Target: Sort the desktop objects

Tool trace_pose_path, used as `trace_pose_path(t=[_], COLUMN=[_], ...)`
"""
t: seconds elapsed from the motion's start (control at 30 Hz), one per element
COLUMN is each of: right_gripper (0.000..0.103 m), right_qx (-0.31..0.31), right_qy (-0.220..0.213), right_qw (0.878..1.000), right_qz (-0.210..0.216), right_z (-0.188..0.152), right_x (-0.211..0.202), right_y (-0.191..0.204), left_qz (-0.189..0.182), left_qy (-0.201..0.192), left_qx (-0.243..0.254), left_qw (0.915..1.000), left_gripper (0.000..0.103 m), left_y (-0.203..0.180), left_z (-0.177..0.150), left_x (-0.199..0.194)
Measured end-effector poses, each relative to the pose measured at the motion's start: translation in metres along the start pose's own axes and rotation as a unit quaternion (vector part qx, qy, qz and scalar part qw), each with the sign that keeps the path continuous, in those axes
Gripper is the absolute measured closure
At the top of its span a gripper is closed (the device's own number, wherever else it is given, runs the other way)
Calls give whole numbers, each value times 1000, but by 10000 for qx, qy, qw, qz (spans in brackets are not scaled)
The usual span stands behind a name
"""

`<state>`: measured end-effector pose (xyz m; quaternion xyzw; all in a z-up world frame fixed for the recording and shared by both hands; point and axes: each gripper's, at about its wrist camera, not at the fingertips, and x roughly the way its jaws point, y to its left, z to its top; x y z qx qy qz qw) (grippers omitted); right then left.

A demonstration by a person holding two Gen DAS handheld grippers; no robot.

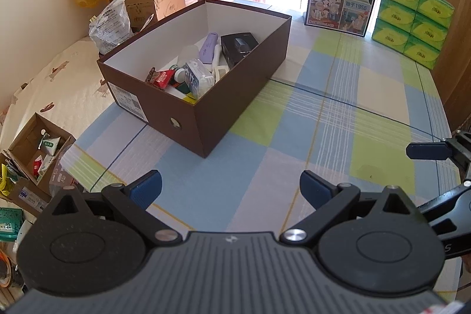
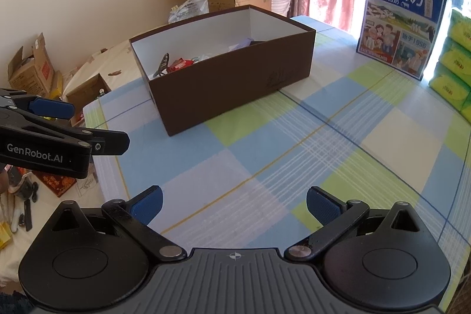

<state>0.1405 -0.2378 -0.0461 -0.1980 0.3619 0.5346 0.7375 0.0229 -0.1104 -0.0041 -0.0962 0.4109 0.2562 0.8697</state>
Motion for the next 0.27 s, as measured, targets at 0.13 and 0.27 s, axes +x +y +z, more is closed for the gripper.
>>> trace_pose_path(t=[0.13,0.27], right_gripper=[2,2], right_qx=[-7,-32], right_qy=[7,0], right_qw=[10000,10000], right_qz=[9,21], right_z=[0,0], right_x=[0,0], right_y=[-2,-5], left_qz=[-5,13], left_qy=[0,-19], left_qx=[7,39], left_qw=[10000,10000], left_gripper=[4,4], left_y=[0,-5], left_z=[0,0], left_x=[0,-1])
